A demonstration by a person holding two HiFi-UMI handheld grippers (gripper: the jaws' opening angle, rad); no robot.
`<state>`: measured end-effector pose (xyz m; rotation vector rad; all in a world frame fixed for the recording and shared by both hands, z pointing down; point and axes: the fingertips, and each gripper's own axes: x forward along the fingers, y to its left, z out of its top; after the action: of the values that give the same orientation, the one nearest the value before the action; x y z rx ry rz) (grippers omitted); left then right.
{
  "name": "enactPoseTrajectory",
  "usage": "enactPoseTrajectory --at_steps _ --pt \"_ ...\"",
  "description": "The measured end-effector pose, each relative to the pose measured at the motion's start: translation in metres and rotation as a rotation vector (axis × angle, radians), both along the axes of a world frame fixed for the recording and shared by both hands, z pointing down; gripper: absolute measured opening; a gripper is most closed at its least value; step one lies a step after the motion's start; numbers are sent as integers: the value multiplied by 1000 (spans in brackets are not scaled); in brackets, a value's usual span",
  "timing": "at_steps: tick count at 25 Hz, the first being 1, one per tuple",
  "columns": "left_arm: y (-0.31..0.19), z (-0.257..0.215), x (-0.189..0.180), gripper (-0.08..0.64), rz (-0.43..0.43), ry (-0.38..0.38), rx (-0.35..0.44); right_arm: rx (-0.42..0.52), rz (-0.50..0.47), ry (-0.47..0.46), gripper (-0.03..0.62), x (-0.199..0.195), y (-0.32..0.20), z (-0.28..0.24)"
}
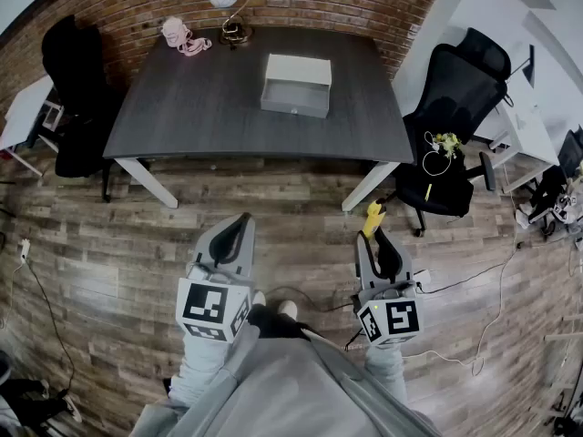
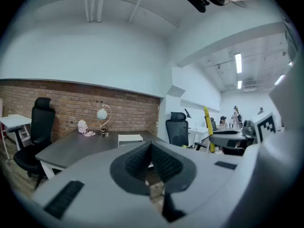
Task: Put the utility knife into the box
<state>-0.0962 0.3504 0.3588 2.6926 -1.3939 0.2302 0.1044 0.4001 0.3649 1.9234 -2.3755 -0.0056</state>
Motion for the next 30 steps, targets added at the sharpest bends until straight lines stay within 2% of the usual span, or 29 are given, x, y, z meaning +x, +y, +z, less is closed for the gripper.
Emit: enactPoseTrajectory --at_steps 8,17,23,30 --pt "21 4 14 20 -23 -14 -3 -6 -23 -37 126 15 18 10" --pt "4 5 13 20 -54 -15 0 -11 -58 -60 126 12 -5 14" --pt "-38 9 14 20 -47 -13 4 -16 -63 -64 126 10 -46 19" --pt "-124 14 18 20 -15 -10 -22 -43 -53 -55 126 5 -130 22"
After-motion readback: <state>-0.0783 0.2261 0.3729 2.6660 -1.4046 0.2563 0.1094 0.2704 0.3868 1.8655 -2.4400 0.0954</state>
